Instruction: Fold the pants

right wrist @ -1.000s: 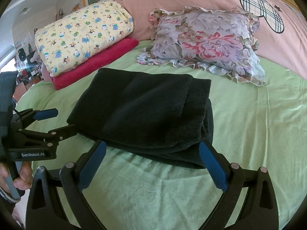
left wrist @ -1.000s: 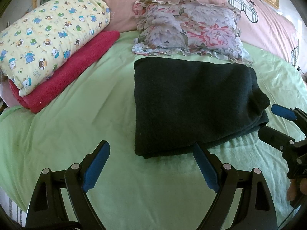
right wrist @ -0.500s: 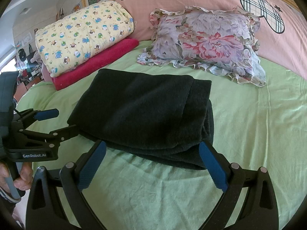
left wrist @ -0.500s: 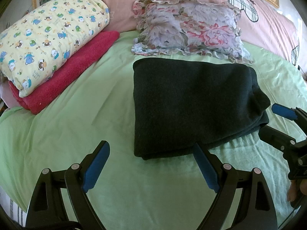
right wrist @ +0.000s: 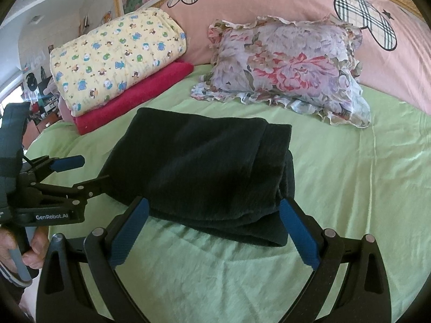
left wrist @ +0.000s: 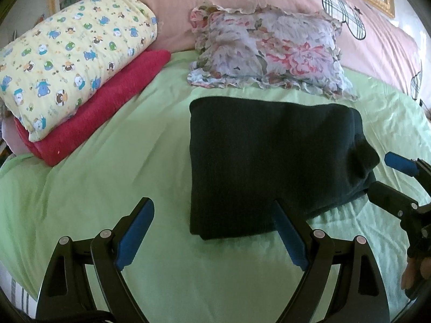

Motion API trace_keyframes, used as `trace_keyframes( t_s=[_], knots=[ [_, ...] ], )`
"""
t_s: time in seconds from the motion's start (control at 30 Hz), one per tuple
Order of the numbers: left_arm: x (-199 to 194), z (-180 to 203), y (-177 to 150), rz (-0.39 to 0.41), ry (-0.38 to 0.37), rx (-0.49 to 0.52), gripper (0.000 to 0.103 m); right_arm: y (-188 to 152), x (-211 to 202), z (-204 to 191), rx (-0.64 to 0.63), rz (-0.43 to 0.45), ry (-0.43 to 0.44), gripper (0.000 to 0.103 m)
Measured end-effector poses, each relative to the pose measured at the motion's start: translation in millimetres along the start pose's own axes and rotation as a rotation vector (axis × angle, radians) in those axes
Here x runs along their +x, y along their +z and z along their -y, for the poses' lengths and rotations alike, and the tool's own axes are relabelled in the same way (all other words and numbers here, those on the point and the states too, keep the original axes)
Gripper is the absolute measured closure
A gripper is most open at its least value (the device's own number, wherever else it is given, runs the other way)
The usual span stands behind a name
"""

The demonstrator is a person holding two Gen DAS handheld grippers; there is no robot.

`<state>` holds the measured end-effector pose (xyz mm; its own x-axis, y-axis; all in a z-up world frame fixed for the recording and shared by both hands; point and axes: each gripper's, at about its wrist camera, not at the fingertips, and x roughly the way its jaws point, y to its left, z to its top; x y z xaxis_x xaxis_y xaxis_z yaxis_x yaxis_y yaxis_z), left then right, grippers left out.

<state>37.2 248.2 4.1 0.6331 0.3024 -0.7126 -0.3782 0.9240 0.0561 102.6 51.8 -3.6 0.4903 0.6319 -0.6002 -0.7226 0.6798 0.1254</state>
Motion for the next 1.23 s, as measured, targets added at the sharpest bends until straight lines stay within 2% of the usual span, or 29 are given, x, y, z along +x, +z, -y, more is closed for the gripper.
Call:
trace_keyframes(
  t_s=[1.23],
  knots=[
    [6,7,15,-0.016,-0.005,0.012,0.014,2,2,17,0.035,-0.002,-0.006,0.005]
  ],
)
